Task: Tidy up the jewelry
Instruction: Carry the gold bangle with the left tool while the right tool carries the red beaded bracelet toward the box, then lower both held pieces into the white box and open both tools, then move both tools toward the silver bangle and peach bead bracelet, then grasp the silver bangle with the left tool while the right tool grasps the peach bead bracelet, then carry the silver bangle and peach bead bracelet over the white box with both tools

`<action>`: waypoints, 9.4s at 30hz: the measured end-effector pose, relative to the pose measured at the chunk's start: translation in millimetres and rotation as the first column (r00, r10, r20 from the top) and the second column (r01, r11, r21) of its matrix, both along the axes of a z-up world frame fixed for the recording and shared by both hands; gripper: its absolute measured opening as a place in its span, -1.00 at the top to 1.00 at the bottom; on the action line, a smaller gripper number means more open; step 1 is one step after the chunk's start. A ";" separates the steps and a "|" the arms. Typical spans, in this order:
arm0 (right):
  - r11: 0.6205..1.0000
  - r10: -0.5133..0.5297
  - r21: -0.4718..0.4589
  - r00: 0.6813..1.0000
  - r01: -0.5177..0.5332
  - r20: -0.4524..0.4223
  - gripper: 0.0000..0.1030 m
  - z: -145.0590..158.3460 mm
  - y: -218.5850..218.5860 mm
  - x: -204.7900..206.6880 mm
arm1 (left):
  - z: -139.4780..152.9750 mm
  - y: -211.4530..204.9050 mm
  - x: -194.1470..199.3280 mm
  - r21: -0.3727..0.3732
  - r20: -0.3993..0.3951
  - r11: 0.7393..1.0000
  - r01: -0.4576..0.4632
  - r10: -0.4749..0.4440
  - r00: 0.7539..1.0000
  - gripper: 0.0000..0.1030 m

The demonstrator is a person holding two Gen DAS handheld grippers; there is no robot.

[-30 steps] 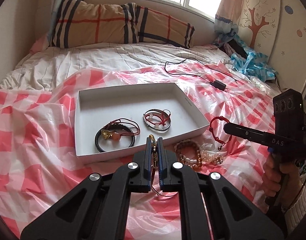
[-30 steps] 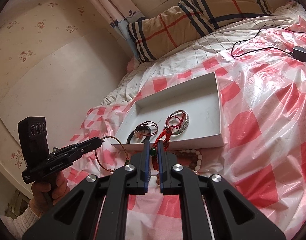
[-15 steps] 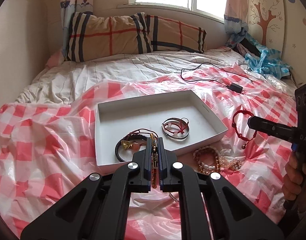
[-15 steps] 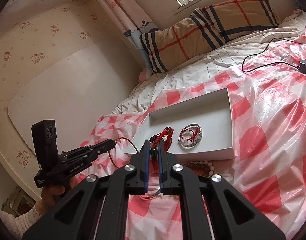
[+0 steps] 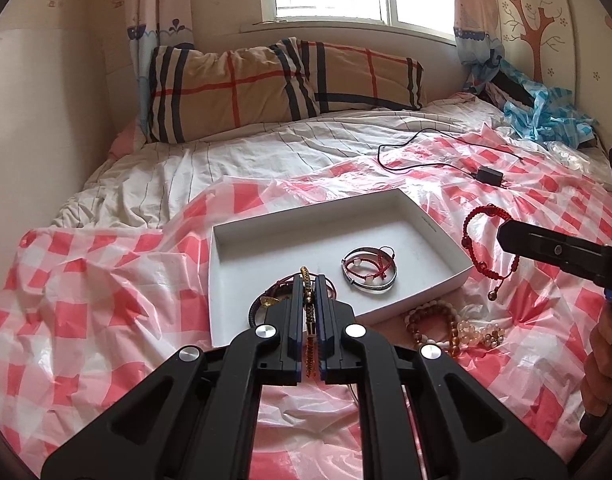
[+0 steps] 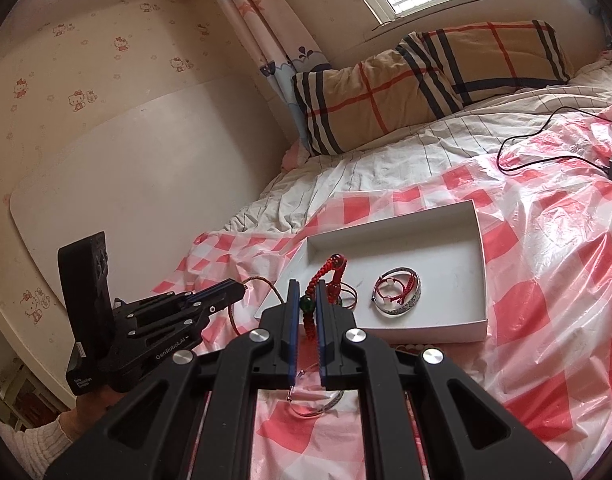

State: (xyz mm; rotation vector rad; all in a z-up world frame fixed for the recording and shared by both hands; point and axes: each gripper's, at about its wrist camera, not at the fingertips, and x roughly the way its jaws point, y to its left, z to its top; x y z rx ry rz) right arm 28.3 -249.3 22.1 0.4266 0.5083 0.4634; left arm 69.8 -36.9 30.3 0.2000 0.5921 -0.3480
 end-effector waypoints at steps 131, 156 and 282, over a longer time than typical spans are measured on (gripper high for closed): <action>0.924 -0.025 -0.356 0.905 -0.142 -0.424 -0.03 -90.1 25.4 2.5 | -97.2 -22.5 12.3 0.312 -0.312 0.945 0.100 0.003 0.950 0.07; 0.921 0.123 -0.308 0.928 -0.238 -0.351 -0.18 -72.7 55.6 -13.8 | -78.1 16.4 -8.6 0.203 -0.392 0.963 0.177 -0.086 0.916 0.72; 0.998 -0.054 -0.016 0.998 0.054 -0.023 0.83 -16.4 22.1 89.3 | -26.1 -27.6 63.9 -0.087 -0.022 0.989 -0.116 0.114 0.993 -0.03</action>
